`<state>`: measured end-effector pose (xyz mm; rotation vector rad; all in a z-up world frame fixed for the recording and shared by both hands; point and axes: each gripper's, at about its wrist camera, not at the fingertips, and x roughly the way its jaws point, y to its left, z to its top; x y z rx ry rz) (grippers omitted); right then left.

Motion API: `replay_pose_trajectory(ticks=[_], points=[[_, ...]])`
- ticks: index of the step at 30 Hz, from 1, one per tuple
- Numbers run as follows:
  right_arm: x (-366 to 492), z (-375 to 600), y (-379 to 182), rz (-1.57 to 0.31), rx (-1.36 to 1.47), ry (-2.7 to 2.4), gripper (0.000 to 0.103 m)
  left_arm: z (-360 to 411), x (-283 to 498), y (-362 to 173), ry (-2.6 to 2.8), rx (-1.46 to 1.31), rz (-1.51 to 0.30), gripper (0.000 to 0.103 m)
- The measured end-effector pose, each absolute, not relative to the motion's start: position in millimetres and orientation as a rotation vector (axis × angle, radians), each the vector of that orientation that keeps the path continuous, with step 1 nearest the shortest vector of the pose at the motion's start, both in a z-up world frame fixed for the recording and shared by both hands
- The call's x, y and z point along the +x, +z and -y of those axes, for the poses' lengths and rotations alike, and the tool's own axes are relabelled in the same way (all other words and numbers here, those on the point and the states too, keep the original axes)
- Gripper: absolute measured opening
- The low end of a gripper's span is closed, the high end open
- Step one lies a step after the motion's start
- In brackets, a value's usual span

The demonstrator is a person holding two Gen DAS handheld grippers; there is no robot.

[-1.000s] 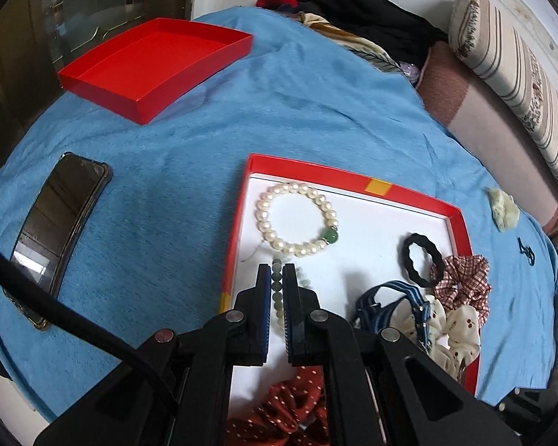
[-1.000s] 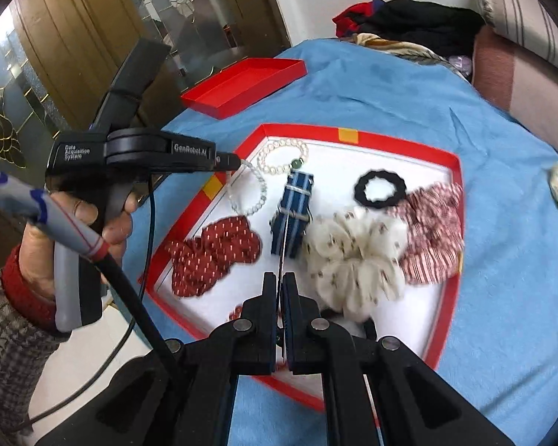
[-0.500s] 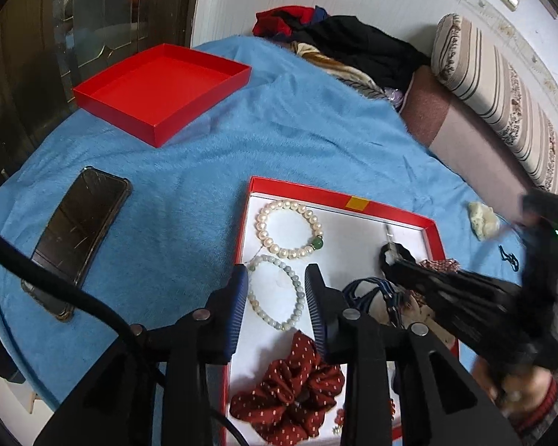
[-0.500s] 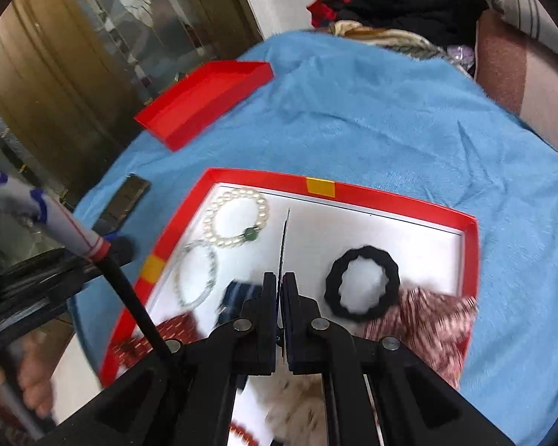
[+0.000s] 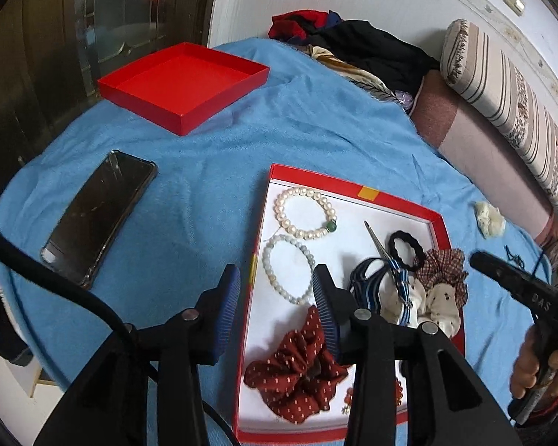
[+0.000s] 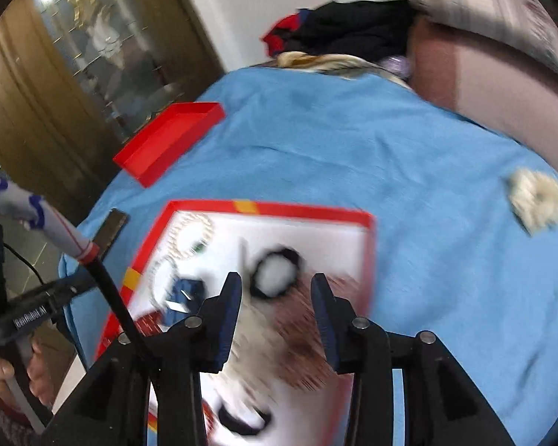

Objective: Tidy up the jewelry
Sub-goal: 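Withdraw both open tools up and away from the tray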

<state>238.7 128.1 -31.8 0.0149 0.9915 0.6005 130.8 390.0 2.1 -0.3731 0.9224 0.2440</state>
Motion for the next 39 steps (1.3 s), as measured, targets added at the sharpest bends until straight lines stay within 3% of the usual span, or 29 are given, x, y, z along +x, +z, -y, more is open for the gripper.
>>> replay_pose_trajectory(ticks=[7,10,17,19,20,35,39], points=[[191,-85,-43,-1.005,-0.004,0.532,0.042,-348,107,14,0.297,-0.270,-0.905,0.057],[173,-84,-43,-0.982,-0.056,0.489,0.050,-325,95,19,0.326,-0.189,-0.879,0.065],[181,-116,-77,-1.041,-0.182,0.456,0.051,-327,86,15,0.372,-0.171,-0.915,0.067],[188,-118,-85,-1.065,-0.169,0.440,0.027,-329,82,18,0.377,-0.179,-0.909,0.067],[192,-116,-89,-1.086,-0.144,0.424,0.006,-329,79,20,0.377,-0.182,-0.906,0.067],[151,-69,-89,-1.127,-0.025,0.350,0.005,-304,78,28,0.339,-0.149,-0.858,0.067],[140,-55,-87,-1.121,-0.029,0.313,0.005,-290,68,37,0.339,-0.152,-0.825,0.077]])
